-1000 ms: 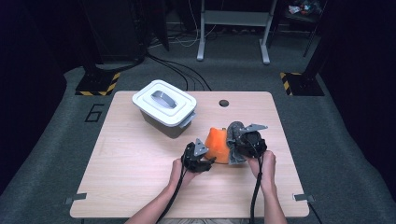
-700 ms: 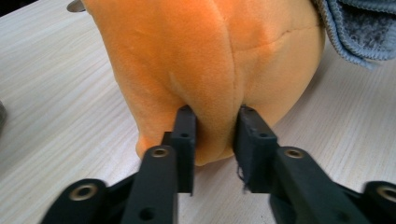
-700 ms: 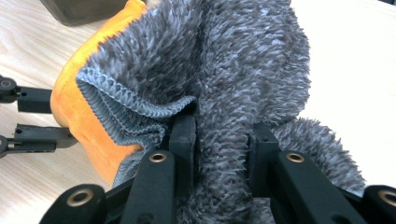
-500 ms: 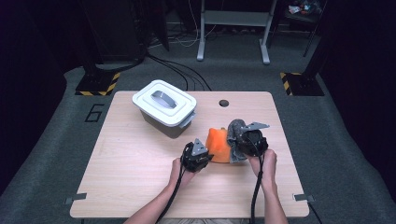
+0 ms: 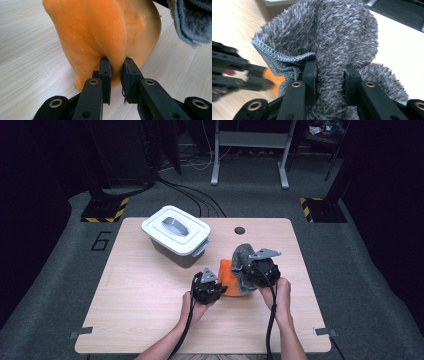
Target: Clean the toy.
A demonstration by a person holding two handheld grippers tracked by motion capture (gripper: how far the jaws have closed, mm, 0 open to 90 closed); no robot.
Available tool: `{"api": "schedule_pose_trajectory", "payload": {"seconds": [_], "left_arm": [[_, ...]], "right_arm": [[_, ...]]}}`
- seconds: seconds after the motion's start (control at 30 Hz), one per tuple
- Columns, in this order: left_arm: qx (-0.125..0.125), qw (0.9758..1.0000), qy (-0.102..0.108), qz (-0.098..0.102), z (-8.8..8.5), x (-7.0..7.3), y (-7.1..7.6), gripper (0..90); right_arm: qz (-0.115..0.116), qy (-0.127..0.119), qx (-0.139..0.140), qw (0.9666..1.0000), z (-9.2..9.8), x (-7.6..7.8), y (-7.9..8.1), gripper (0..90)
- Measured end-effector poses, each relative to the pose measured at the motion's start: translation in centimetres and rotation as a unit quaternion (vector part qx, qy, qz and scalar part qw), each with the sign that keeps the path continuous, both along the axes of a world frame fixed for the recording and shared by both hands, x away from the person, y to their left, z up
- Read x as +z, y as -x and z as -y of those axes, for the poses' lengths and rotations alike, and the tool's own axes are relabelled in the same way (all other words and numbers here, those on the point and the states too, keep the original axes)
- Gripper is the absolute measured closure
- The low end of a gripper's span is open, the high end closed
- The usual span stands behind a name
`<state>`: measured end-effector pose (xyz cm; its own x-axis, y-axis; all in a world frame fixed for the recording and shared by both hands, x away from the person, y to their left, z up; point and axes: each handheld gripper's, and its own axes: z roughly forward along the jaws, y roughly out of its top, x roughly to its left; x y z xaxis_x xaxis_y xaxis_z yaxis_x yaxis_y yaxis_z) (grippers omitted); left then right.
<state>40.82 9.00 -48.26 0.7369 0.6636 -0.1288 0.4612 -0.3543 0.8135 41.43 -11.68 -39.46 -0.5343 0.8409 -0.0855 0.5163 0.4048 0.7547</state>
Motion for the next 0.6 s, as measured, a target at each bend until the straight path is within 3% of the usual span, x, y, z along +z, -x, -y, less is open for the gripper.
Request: {"api": "schedule_pose_trajectory", "payload": {"seconds": [0.13,0.23,0.6], "left_arm": [[-0.003,0.9999,-0.006,0.011,0.3,0.1,0.2,78.7],[0.001,0.9997,-0.015,0.018,0.5,-0.2,0.1,78.0],[0.009,0.9994,-0.017,0.027,0.3,-0.5,-0.2,77.1]], "right_arm": [[-0.016,0.01,0.022,0.9996,-1.8,-0.9,-0.6,68.1],[-0.017,0.017,0.017,0.9996,-2.3,-1.7,-1.0,68.2],[-0.015,0.014,0.014,0.9997,-1.6,-2.1,-1.2,68.1]]}}
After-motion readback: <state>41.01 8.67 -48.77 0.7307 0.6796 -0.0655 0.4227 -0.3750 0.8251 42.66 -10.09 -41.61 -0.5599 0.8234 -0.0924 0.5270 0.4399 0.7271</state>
